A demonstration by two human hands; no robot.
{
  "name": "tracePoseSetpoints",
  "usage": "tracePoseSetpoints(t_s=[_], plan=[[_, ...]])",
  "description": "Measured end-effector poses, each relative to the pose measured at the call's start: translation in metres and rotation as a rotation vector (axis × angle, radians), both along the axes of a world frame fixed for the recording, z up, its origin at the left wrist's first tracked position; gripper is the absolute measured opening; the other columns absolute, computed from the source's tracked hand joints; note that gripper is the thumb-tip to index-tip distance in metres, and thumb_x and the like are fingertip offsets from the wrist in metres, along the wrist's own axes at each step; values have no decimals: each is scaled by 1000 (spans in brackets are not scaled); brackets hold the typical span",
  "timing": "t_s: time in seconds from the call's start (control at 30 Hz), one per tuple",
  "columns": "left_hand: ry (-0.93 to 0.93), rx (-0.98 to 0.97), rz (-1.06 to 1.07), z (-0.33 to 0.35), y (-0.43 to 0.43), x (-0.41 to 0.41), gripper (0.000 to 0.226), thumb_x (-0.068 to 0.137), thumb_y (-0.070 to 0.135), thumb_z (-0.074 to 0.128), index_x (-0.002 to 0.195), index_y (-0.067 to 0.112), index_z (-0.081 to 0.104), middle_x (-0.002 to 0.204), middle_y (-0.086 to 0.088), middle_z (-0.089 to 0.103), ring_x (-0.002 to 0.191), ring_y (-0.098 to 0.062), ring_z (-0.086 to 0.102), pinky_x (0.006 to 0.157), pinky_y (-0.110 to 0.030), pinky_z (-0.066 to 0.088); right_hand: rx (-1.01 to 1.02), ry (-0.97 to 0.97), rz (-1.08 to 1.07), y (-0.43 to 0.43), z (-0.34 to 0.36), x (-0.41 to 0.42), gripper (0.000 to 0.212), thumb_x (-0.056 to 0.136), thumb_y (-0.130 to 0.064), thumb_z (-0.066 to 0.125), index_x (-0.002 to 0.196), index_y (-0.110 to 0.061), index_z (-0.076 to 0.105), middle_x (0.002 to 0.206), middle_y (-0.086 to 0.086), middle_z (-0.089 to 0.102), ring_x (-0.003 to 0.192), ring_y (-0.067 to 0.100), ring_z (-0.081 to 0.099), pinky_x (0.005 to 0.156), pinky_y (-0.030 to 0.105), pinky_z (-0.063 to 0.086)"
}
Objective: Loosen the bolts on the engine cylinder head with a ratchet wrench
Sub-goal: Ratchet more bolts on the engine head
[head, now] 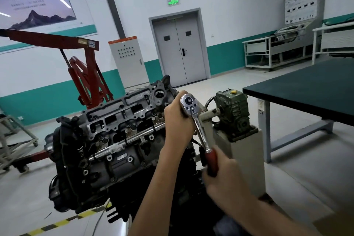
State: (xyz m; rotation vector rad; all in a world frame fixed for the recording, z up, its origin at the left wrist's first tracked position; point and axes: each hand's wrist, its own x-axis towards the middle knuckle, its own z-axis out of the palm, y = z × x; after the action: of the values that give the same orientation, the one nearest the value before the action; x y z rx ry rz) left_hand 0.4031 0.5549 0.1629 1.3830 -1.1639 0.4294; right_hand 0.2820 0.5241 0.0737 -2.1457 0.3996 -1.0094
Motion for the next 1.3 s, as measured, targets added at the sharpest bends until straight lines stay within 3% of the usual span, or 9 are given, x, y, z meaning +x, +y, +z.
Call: tracePoseSetpoints(t_s=[0.1, 0.17, 0.3, 0.5, 0.67, 0.93, 1.1, 1.2, 1.3], plan=[[6, 40, -9, 1, 4, 4, 38, 81, -3, 62, 67, 26, 43, 57, 15, 46, 52, -2, 37, 50, -17, 31, 127, -57, 51, 20, -3, 8, 25, 72, -4, 59, 77, -25, 46, 52, -3, 48, 43, 6, 50, 38, 6, 30], [2, 76, -6, 4, 5, 6, 38, 79, -10, 60, 63, 19, 41, 55, 11, 43, 51, -3, 36, 50, -23, 31, 60, -8, 50, 4, 0, 2, 23, 72, -4, 60, 88, -19, 53, 53, -2, 52, 46, 9, 52, 40, 8, 34], [20, 141, -13, 10, 6, 4, 37, 70, -9, 61, 56, 17, 39, 52, 8, 42, 51, -4, 34, 49, -19, 30, -307, 202, -7, -65, 25, -20, 37, 75, -8, 66, 110, -14, 54, 63, -8, 50, 49, 6, 51, 51, 17, 46], [36, 269, -70, 19, 13, 5, 18, 77, -1, 71, 67, 3, 57, 62, -15, 54, 57, -13, 42, 53, -30, 37, -762, 238, -182, -128, 97, -19, 33, 65, -4, 70, 94, -11, 57, 66, 9, 61, 55, 30, 57, 53, 28, 39], [13, 152, -69, 8, 14, 2, 20, 73, -1, 70, 70, 8, 53, 61, 1, 54, 56, -10, 43, 53, -32, 40, -445, 200, -53, -94, 48, -17, 29, 75, -5, 66, 101, -11, 55, 62, -14, 45, 53, 0, 50, 48, 7, 35], [40, 4, 1, 3, 6, 2, 38, 77, -6, 62, 67, 25, 43, 54, 14, 41, 52, -1, 36, 52, -15, 32, 147, -81, 54, 26, 2, 8, 27, 72, -1, 60, 72, -25, 47, 48, -5, 51, 43, 5, 52, 38, 8, 33], [81, 112, 19, 9, 8, 3, 20, 74, -15, 59, 65, 1, 51, 55, 9, 47, 52, -4, 38, 50, -26, 38, -176, 114, -4, -32, 15, -14, 29, 74, -7, 65, 101, -14, 56, 63, 4, 58, 51, 18, 55, 52, 28, 48], [63, 153, -14, 12, 11, 4, 19, 73, -12, 62, 64, -4, 48, 56, -2, 47, 54, -9, 36, 51, -23, 34, -514, 191, -71, -84, 52, -23, 31, 72, -6, 70, 99, -10, 57, 62, -8, 53, 49, 2, 46, 49, 10, 37], [61, 228, -38, 19, 16, 5, 20, 76, -6, 69, 65, 3, 55, 58, -2, 52, 55, -9, 41, 54, -24, 37, -713, 239, -166, -114, 94, -19, 33, 67, -4, 69, 97, -9, 56, 70, 9, 62, 56, 26, 55, 55, 26, 41]])
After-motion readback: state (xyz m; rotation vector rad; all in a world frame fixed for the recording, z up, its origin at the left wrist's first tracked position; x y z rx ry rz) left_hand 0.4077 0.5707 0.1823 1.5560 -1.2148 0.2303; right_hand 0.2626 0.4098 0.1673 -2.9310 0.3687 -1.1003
